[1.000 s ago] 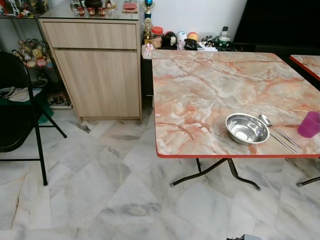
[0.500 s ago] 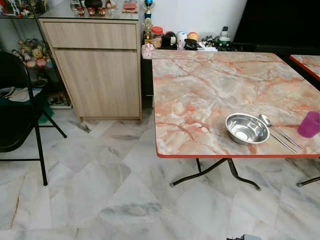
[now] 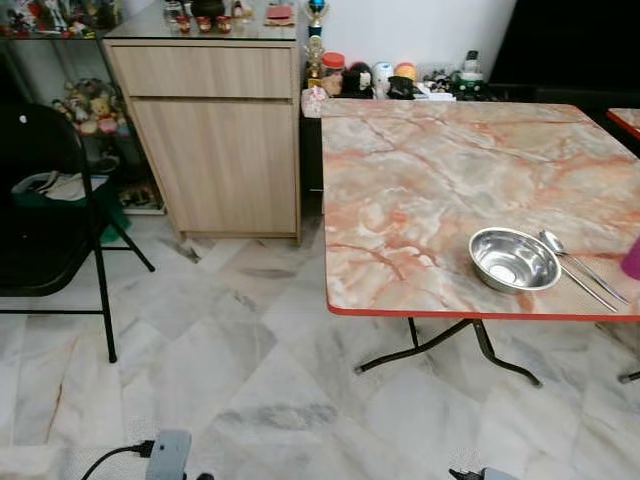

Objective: Setting the table

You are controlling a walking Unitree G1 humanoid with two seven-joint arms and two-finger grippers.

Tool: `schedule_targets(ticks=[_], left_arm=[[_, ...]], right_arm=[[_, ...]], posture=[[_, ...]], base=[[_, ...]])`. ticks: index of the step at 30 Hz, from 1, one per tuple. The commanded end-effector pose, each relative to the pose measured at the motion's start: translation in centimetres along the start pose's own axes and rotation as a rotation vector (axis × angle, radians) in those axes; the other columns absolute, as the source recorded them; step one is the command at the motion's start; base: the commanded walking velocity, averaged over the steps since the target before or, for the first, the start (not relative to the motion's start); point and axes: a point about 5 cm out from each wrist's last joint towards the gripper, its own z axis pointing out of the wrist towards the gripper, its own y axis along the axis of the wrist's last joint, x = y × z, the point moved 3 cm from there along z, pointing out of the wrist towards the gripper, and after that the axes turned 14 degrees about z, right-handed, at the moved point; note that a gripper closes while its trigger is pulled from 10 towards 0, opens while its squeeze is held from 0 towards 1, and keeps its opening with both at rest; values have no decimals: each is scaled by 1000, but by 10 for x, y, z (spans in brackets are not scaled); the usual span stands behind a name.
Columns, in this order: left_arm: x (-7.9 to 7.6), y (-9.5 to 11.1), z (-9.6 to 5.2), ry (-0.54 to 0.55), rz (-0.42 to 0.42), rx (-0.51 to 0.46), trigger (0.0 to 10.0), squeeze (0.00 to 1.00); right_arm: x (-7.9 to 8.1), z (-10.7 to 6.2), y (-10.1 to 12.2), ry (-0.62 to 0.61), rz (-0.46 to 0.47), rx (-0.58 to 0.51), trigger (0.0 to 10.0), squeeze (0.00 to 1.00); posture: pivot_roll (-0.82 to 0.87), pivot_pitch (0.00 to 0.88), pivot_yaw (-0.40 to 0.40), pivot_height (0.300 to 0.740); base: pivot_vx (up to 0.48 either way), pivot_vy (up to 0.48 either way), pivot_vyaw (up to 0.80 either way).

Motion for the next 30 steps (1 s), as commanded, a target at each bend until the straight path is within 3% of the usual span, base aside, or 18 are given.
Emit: schedule_targets(ticks=[1, 6, 8, 12, 21, 30], left_arm=[[2, -10, -2, -9, 3, 33, 10000, 0], [7, -35, -11, -23, 61, 107, 10000, 0], [8, -36, -11, -22, 62, 108, 10000, 0], [17, -31, -11, 8, 37, 87, 10000, 0], [17, -15, -6, 11, 40, 48, 10000, 0], [15, -15, -6, 14, 20, 43, 10000, 0]], right_arm=[[-6, 0, 2, -18, 8, -1, 10000, 0], [-2, 2, 9, -7, -11, -11, 10000, 0], [-2, 2, 10, -5, -12, -13, 10000, 0], [6, 5, 18, 19, -19, -27, 10000, 0], [18, 6, 19, 48, 10, -44, 10000, 0], [12, 5, 11, 8, 4, -10, 10000, 0]], posture=[[49, 53, -17, 740], [38, 36, -19, 740], [38, 35, -19, 740], [51, 40, -12, 740], [47, 26, 9, 740], [49, 36, 10, 740]], base=[[0, 0, 0], [0, 0, 0], [0, 0, 0], [0, 0, 0], [0, 0, 0], [0, 0, 0]])
